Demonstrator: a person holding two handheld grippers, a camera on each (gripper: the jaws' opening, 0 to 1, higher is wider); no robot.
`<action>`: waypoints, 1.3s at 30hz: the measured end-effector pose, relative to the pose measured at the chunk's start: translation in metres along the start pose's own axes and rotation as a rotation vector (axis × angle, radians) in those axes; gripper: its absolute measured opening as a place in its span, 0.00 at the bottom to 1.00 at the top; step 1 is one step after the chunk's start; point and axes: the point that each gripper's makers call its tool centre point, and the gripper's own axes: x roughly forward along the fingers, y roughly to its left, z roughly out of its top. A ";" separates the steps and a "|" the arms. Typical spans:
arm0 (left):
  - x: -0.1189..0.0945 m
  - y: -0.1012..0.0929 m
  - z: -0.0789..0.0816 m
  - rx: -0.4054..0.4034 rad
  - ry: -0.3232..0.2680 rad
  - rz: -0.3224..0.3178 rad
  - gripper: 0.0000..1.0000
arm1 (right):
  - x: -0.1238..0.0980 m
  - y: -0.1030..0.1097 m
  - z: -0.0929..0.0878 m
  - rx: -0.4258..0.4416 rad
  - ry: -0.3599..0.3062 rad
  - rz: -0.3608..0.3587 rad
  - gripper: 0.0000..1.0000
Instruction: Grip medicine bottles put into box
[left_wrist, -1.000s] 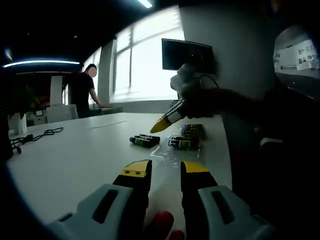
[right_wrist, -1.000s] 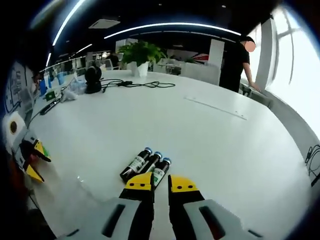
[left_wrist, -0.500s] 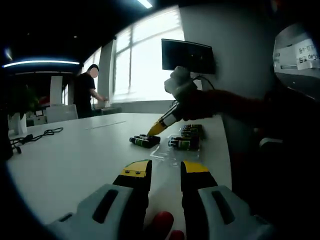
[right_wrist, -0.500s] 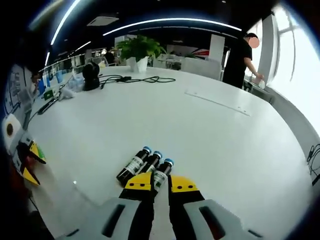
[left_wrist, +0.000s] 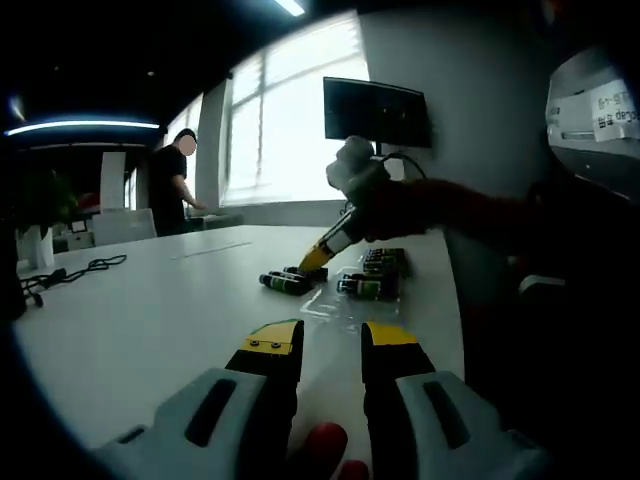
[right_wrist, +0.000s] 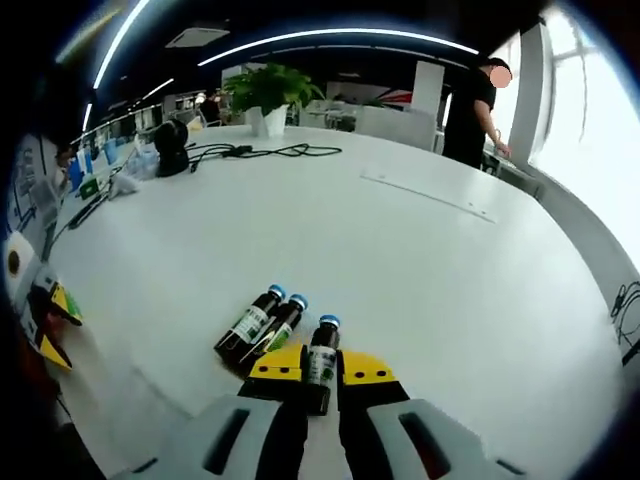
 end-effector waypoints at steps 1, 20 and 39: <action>0.000 0.000 0.000 0.000 0.000 0.000 0.18 | 0.001 0.000 -0.001 -0.001 0.003 0.001 0.07; 0.000 0.000 0.000 0.000 -0.001 -0.001 0.18 | 0.003 -0.004 -0.005 -0.011 0.021 -0.021 0.07; 0.000 0.000 0.000 0.000 -0.001 0.000 0.18 | -0.009 -0.007 0.003 -0.018 -0.022 -0.033 0.07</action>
